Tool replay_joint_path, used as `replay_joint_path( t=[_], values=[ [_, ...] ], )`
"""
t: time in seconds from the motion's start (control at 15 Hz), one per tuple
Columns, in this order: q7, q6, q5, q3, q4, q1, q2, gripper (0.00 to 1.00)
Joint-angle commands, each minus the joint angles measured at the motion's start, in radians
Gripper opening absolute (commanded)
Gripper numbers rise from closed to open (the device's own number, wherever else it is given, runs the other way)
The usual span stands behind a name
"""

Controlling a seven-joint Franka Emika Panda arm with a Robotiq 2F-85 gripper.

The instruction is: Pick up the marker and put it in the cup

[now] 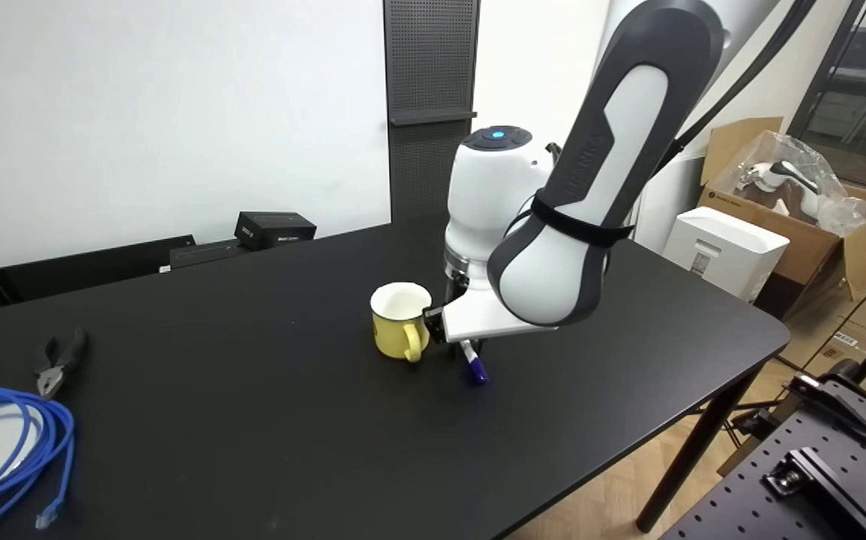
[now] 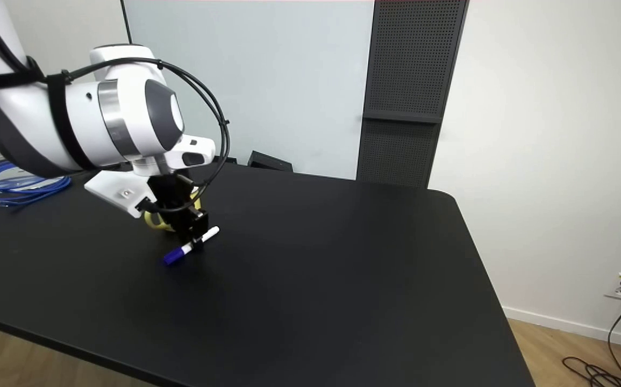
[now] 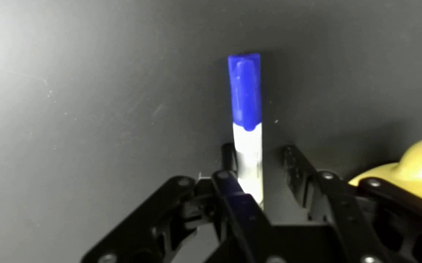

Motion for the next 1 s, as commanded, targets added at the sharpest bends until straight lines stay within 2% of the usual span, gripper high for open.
replay_joint_path(
  t=[0.0,0.13,0.4,0.73,0.8,0.93],
  values=[
    [0.000,-0.006,0.002,-0.009,-0.013,-0.011,-0.031,0.11],
    [0.000,-0.010,0.004,-0.011,-0.019,-0.015,-0.045,0.01],
    [0.008,-0.036,-0.003,-0.031,-0.034,-0.008,-0.100,0.04],
    [-0.017,-0.240,0.015,-0.007,-0.028,-0.004,-0.235,0.04],
    [-0.049,-0.287,0.051,-0.012,-0.024,0.019,-0.265,0.04],
    [-0.064,-0.380,0.065,0.019,-0.001,0.013,-0.309,0.04]
  ],
)
